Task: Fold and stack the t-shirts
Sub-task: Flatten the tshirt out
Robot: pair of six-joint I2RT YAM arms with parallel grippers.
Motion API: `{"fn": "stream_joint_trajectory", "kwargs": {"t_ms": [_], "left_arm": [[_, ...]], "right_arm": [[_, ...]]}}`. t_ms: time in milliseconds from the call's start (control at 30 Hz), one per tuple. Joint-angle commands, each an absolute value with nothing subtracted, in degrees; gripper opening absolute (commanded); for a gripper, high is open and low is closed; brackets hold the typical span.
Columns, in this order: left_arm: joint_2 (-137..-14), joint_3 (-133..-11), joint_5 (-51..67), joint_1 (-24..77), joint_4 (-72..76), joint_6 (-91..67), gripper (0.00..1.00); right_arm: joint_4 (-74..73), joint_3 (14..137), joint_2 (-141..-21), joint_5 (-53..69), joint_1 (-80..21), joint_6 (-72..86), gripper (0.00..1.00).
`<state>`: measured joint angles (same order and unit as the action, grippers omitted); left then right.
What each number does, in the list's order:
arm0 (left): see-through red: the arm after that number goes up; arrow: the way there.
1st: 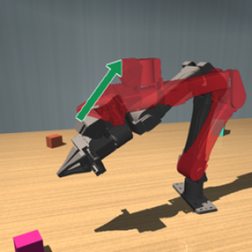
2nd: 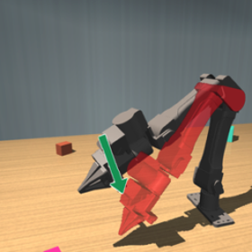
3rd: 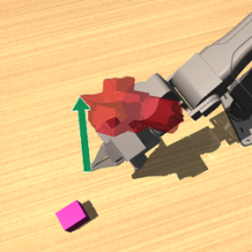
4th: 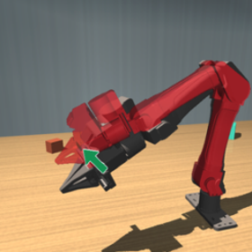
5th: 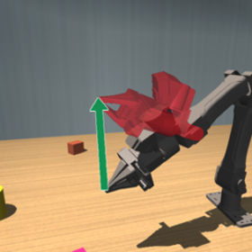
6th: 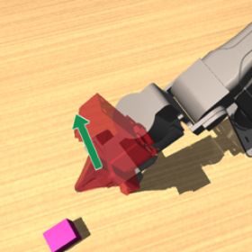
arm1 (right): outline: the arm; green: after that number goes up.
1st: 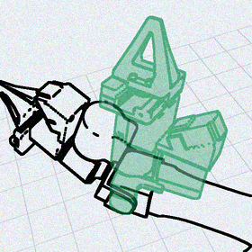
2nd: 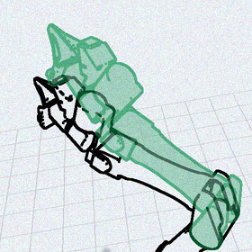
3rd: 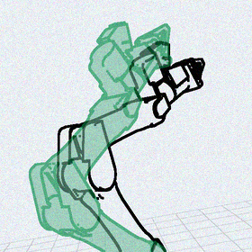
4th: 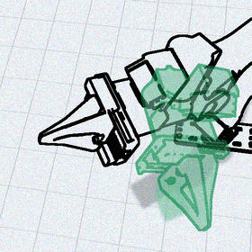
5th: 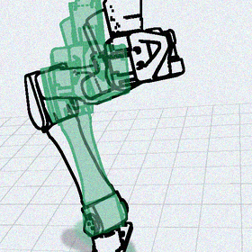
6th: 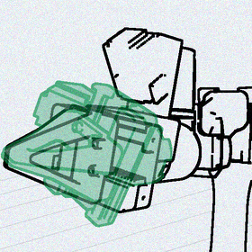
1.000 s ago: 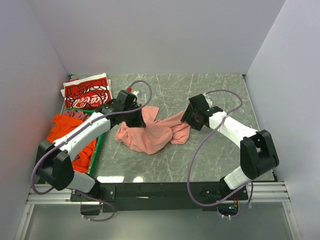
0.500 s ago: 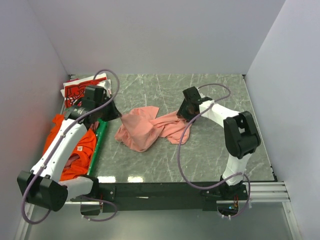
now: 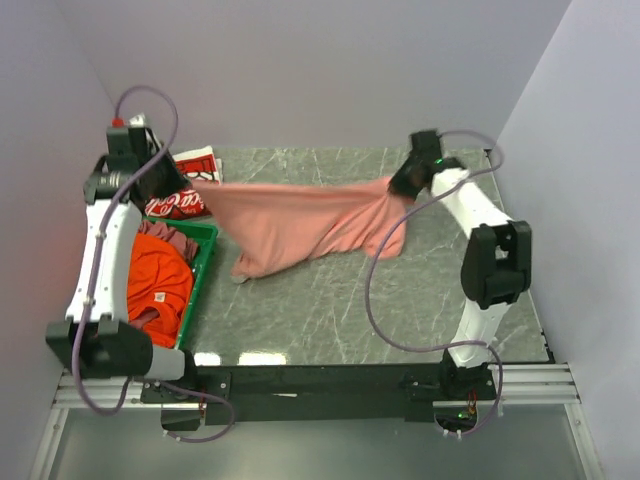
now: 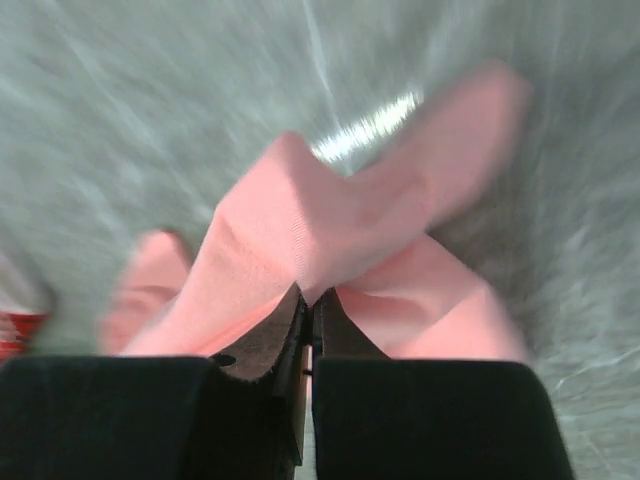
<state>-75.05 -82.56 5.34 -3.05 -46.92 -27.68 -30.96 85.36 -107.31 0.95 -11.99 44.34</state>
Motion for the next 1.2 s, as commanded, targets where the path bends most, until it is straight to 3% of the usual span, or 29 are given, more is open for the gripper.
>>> {"fn": "stream_joint_trajectory", "kwargs": {"t_ms": [0, 67, 200, 400, 467, 500, 533, 600, 700, 1067, 1167], "left_arm": [[-80.14, -95.42, 8.61, -5.71, -41.14, -28.74, 0.0], [-82.6, -102.26, 9.93, -6.41, -39.82, -29.7, 0.0], [-81.04, -104.77, 11.6, -6.94, -34.99, -31.02, 0.0], [-69.63, -86.08, 12.66, -7.03, -29.27, -31.03, 0.0], [-65.5, -77.75, 12.13, -7.03, -29.79, -29.36, 0.01], [-64.26, -75.17, 12.22, -7.03, -30.66, -29.01, 0.0], [-63.29, -72.71, 12.48, -7.03, -31.2, -28.39, 0.01], [-60.92, -66.38, 13.79, -7.03, -32.25, -27.86, 0.0], [-59.24, -60.13, 14.94, -7.03, -32.61, -27.07, 0.01], [-61.17, -57.04, 17.23, -7.03, -32.96, -25.14, 0.0], [-61.78, -57.66, 17.75, -7.03, -32.87, -25.14, 0.0]], "right_arm": [[-33.91, 97.62, -99.5, 1.66, -5.38, 41.49, 0.0], [-37.34, 104.11, -98.1, 2.02, -4.05, 39.65, 0.0], [-40.95, 106.18, -92.13, 1.93, -3.95, 37.35, 0.0], [-39.2, 78.18, -71.74, -1.48, -8.6, 40.25, 0.01], [-40.16, 65.47, -65.76, -1.76, -11.06, 43.31, 0.12], [-40.69, 61.65, -64.09, -1.58, -11.86, 44.46, 0.36], [-41.48, 58.31, -61.29, -1.41, -12.82, 45.69, 0.46], [-42.79, 51.35, -58.72, -1.93, -16.07, 48.95, 0.61], [-43.68, 45.98, -54.94, -2.02, -17.93, 52.64, 0.69], [-40.62, 40.17, -58.35, -5.19, -13.37, 55.73, 0.7], [-35.52, 40.86, -61.43, -3.34, -10.73, 53.88, 0.65]]}}
